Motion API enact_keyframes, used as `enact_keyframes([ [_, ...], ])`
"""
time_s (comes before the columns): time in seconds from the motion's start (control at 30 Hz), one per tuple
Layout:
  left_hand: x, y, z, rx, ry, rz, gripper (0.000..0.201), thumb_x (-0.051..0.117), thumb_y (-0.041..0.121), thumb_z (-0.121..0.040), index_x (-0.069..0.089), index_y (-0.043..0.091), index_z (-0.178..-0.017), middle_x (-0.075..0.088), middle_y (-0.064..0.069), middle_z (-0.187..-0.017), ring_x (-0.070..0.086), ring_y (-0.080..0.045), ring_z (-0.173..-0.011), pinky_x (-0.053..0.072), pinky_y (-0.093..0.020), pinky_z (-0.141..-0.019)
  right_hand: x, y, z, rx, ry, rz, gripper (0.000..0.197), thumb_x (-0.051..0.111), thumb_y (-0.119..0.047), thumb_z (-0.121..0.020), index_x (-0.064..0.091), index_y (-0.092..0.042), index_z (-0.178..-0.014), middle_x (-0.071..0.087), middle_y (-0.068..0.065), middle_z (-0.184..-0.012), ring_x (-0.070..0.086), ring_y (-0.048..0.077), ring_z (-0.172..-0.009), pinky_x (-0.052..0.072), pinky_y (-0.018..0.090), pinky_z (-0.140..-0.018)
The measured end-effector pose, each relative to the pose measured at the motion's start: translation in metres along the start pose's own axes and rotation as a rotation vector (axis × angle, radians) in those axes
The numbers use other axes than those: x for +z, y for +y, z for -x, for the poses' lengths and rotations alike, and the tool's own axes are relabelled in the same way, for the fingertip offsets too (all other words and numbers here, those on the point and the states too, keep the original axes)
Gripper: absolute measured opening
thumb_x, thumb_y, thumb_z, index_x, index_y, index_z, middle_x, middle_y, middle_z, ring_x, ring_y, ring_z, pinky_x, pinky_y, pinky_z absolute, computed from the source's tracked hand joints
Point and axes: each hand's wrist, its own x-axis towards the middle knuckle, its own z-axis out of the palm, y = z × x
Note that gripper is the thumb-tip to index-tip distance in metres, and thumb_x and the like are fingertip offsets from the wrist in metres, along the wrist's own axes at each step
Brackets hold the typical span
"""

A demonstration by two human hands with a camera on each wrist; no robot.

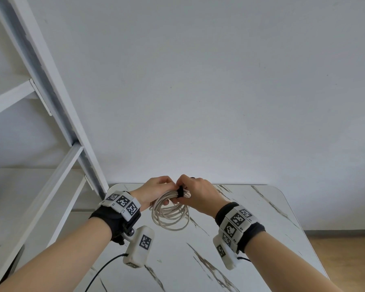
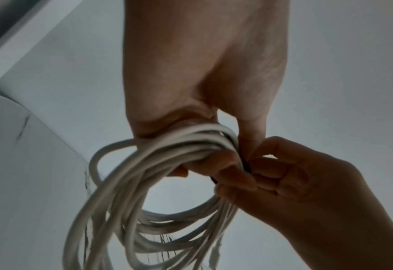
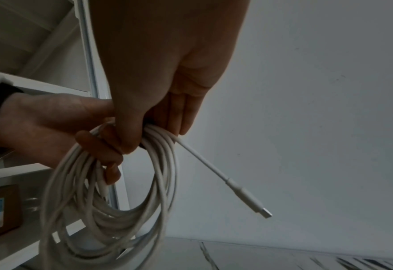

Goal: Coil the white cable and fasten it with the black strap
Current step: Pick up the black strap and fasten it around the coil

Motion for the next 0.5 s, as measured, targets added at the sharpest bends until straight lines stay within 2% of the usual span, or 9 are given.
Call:
enact_keyframes([
  [0.07,-0.001,-0.002,0.000,-0.009,0.012,0.004,0.012,0.059,0.017,-0.088,0.061,0.006,-0.083,0.063,-0.007,-0.060,0.056,-0.014,-0.050,0.043,-0.019,-0.044,0.002,0.000,0.000,0.007,0.013,0.001,0.042,0.068,-0.041,-0.079,0.051,-0.013,-0.106,0.070,0.007,-0.096,0.063,0.029,-0.083,0.051,0.040,-0.069],
  [0.17,-0.002,-0.002,0.000,-0.022,0.014,0.025,0.016,0.059,0.018,-0.087,0.061,0.008,-0.076,0.059,-0.009,-0.058,0.049,-0.017,-0.048,0.040,-0.021,-0.044,0.004,0.002,-0.003,0.013,0.015,0.007,0.040,0.066,-0.036,-0.080,0.050,-0.013,-0.107,0.070,0.007,-0.099,0.063,0.030,-0.085,0.050,0.037,-0.068],
  [0.3,-0.001,-0.001,0.000,-0.032,0.005,0.014,0.016,0.056,0.014,-0.088,0.058,0.008,-0.073,0.061,-0.010,-0.062,0.056,-0.016,-0.052,0.042,-0.020,-0.043,0.008,0.003,-0.002,0.022,0.005,-0.009,0.044,0.068,-0.040,-0.078,0.050,-0.014,-0.109,0.069,0.004,-0.102,0.063,0.026,-0.088,0.046,0.033,-0.068],
  [0.4,-0.003,-0.004,0.001,-0.012,-0.011,0.001,0.018,0.057,0.014,-0.088,0.056,0.009,-0.071,0.063,-0.016,-0.074,0.059,-0.022,-0.064,0.043,-0.020,-0.043,0.008,0.007,-0.003,0.053,-0.025,-0.100,0.051,0.074,-0.042,-0.072,0.051,-0.017,-0.110,0.067,-0.001,-0.105,0.061,0.020,-0.094,0.049,0.033,-0.074],
  [0.5,-0.005,-0.006,0.002,0.015,-0.039,-0.011,0.020,0.056,0.011,-0.090,0.054,0.008,-0.070,0.065,-0.016,-0.071,0.059,-0.019,-0.056,0.042,-0.020,-0.043,0.006,0.015,-0.003,0.058,-0.047,-0.177,0.064,0.081,-0.042,-0.064,0.051,-0.019,-0.116,0.059,-0.003,-0.113,0.054,0.014,-0.102,0.047,0.030,-0.084],
])
